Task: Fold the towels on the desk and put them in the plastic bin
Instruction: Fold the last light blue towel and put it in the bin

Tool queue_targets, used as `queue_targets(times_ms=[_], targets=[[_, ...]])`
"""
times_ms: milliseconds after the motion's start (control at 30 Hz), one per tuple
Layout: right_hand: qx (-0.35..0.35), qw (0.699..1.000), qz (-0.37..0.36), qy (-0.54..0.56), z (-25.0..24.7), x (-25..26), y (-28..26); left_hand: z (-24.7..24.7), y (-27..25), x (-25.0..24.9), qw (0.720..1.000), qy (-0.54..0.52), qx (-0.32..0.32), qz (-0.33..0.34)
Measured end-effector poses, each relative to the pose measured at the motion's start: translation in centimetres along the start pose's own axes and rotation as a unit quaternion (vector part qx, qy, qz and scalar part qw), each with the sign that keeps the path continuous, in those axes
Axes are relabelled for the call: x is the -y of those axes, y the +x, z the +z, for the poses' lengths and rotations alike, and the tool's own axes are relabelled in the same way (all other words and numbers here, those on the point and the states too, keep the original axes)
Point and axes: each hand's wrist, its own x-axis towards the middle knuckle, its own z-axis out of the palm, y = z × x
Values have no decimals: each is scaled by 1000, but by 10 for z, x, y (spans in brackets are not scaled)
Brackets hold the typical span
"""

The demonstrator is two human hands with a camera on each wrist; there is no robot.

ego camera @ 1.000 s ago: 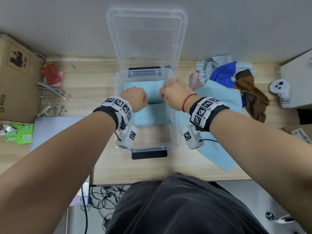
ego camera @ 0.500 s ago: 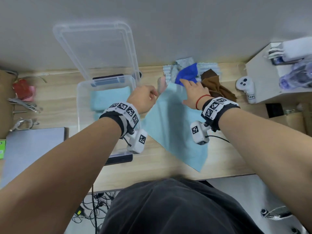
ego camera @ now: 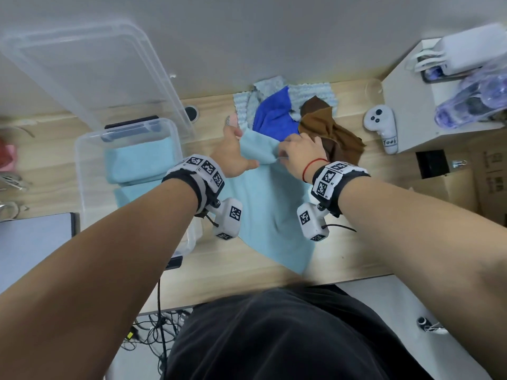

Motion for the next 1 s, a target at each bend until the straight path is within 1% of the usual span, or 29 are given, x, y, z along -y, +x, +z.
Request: queue_targets(times_ms=[67, 133, 167, 233, 333, 400, 500, 567, 633, 700, 767, 800, 867, 900, 967, 1000], targets=[[5, 999, -39, 21, 0, -4, -3, 6, 4, -5, 995, -90, 15, -47], [24, 996, -80, 44, 0, -5, -6, 11, 5, -11, 980, -179, 19, -85], [38, 993, -89, 64, 1, -5, -9, 12, 5, -13, 979, -182, 16, -91], [62, 988, -84, 111, 0, -6, -12, 11, 6, -16, 988, -131, 10, -83], [93, 976, -40, 194, -5, -7, -18, 3, 5, -18, 994, -81, -5, -74], [139, 965, -19, 221, -9, -9, -21, -4, -1, -24, 996, -61, 2, -60], [200, 957, -8, 211, -17, -11, -26, -17, -15, -36, 999, -50, 7, -7], [210, 963, -14, 169, -23, -11, -28, -27, -26, -44, 998, -66, 1, 11], [213, 968, -22, 133, -30, -8, -33, -36, -40, -51, 995, -99, -12, 14], [183, 976, -25, 117, -39, -5, -41, -44, -52, -57, 991, -128, -40, 2], [132, 987, -12, 89, -47, -3, -47, -51, -62, -64, 989, -131, -66, -17], [101, 992, -8, 76, -50, 0, -53, -53, -69, -65, 989, -124, -81, -11], [63, 996, -4, 65, -59, 3, -57, -57, -80, -73, 991, -111, -60, -31], [47, 997, -3, 57, -65, 6, -59, -57, -83, -72, 993, -87, -42, -63], [10, 999, -16, 38, -76, 12, -75, -59, -104, -72, 995, -25, -7, -99], [1, 999, -22, 40, -81, 12, -77, -61, -106, -71, 995, -14, -15, -101]])
